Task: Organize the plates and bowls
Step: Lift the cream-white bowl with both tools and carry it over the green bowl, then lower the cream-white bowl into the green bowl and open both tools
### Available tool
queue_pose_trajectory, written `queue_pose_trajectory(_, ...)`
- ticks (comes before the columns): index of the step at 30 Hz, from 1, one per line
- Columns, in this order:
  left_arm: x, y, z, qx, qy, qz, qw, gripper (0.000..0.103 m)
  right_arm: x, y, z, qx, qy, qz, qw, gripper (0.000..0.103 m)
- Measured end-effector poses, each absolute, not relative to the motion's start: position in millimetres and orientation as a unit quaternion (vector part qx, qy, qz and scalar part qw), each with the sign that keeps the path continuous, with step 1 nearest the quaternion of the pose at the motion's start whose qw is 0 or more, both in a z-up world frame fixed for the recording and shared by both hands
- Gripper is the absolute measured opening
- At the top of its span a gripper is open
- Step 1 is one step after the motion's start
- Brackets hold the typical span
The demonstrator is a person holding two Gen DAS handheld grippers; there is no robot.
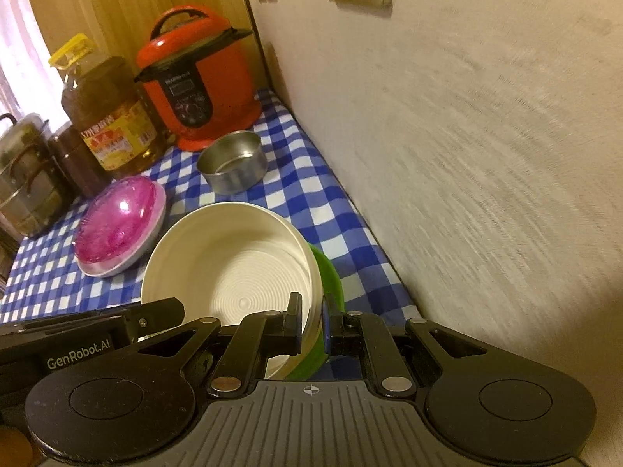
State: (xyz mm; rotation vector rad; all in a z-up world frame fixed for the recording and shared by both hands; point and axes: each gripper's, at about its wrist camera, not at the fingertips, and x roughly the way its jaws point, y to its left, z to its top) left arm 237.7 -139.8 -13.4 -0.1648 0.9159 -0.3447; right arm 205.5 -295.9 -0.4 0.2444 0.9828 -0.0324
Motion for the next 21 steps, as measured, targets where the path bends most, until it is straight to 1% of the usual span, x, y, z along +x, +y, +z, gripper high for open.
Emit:
queue_pose_trajectory(9, 244, -144, -35, -0.051, 0.452, -0.162, 0.876, 0.012, 216, -290, -21, 0.1, 0.49, -0.009, 0.866, 0.01)
queue_pose_trajectory(21, 243, -153, -45, -0.005, 0.448, -0.161, 0.88, 0.012, 214, -280, -34, 0.06, 0.49, -0.003, 0.869, 0.01)
